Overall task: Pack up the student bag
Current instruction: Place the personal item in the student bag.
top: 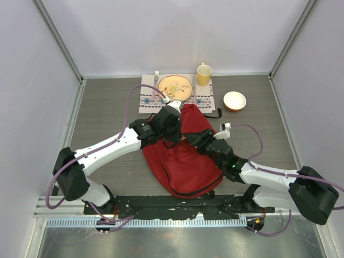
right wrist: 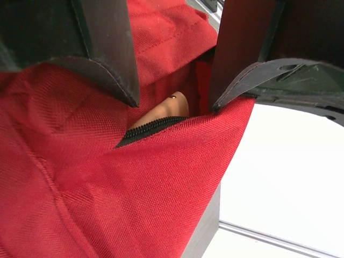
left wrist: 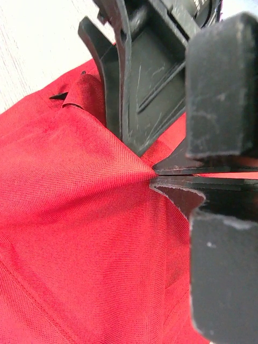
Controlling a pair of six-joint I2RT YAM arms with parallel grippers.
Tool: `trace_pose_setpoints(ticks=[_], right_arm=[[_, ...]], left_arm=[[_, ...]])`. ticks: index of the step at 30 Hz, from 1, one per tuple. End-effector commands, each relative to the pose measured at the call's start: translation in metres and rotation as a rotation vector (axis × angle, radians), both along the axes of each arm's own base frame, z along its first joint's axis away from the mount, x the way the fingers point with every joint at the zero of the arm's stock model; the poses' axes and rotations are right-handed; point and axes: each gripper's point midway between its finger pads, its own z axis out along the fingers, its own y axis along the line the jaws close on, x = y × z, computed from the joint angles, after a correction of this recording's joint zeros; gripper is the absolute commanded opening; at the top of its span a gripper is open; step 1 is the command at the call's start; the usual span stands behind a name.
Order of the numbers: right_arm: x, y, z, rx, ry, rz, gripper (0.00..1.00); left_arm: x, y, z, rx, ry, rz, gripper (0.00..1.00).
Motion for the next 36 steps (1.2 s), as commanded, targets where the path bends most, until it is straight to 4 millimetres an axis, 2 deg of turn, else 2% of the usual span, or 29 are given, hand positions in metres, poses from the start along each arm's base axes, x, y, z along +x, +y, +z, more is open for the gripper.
trace_pose_setpoints(ticks=[1, 5, 7, 8, 10, 11, 13, 15, 18, 21, 22, 24, 25, 26, 28, 32, 36], right_arm=[[-0.011, -0.025, -0.015, -0.116, 0.027, -0.033, 0.59], [-0.016, -0.045, -0.009, -0.127, 0.005, -0.083, 0.58], [-0.016, -0.053, 0.007, -0.112, -0.029, -0.112, 0.56], [-0.019, -0.06, 0.0, -0.155, -0.007, -0.121, 0.55], [-0.019, -0.073, 0.016, -0.149, -0.037, -0.171, 0.53], [-0.021, -0.08, 0.011, -0.178, -0.026, -0.182, 0.53], [-0.023, -0.09, 0.022, -0.176, -0.051, -0.214, 0.53], [-0.026, -0.098, 0.02, -0.202, -0.041, -0.226, 0.52], [-0.03, -0.101, 0.019, -0.206, -0.034, -0.222, 0.52], [-0.033, -0.1, 0.018, -0.203, -0.028, -0.208, 0.52], [-0.033, -0.1, 0.018, -0.204, -0.027, -0.205, 0.53], [-0.035, -0.1, 0.017, -0.21, -0.022, -0.199, 0.53], [-0.035, -0.1, 0.017, -0.209, -0.021, -0.195, 0.52], [-0.036, -0.099, 0.015, -0.212, -0.018, -0.188, 0.53], [-0.036, -0.098, 0.015, -0.21, -0.016, -0.186, 0.52], [-0.037, -0.095, 0.013, -0.206, -0.011, -0.167, 0.53], [-0.038, -0.094, 0.007, -0.207, 0.007, -0.162, 0.53]], left_arm=[[0.008, 0.005, -0.001, 0.013, -0.017, 0.039, 0.05], [0.009, 0.004, -0.008, 0.032, -0.004, 0.029, 0.08], [0.008, 0.002, -0.013, 0.044, 0.009, 0.012, 0.11], [0.005, 0.001, -0.02, 0.065, 0.03, -0.011, 0.14], [0.002, 0.003, -0.03, 0.101, 0.059, -0.025, 0.16], [-0.002, 0.004, -0.042, 0.132, 0.087, -0.045, 0.18], [-0.005, 0.006, -0.052, 0.16, 0.113, -0.058, 0.2], [-0.01, 0.008, -0.066, 0.189, 0.146, -0.071, 0.22], [-0.014, 0.009, -0.076, 0.201, 0.173, -0.082, 0.25], [-0.018, 0.004, -0.071, 0.165, 0.174, -0.105, 0.36], [-0.02, 0.002, -0.064, 0.142, 0.166, -0.115, 0.44], [-0.022, 0.001, -0.055, 0.118, 0.15, -0.127, 0.53], [-0.022, 0.003, -0.047, 0.108, 0.131, -0.131, 0.62], [-0.022, 0.006, -0.046, 0.113, 0.124, -0.127, 0.66], [-0.019, 0.015, -0.044, 0.14, 0.09, -0.109, 0.71], [-0.016, 0.031, -0.045, 0.209, 0.061, -0.096, 0.73], [-0.027, 0.029, -0.044, 0.207, 0.08, -0.171, 0.73]])
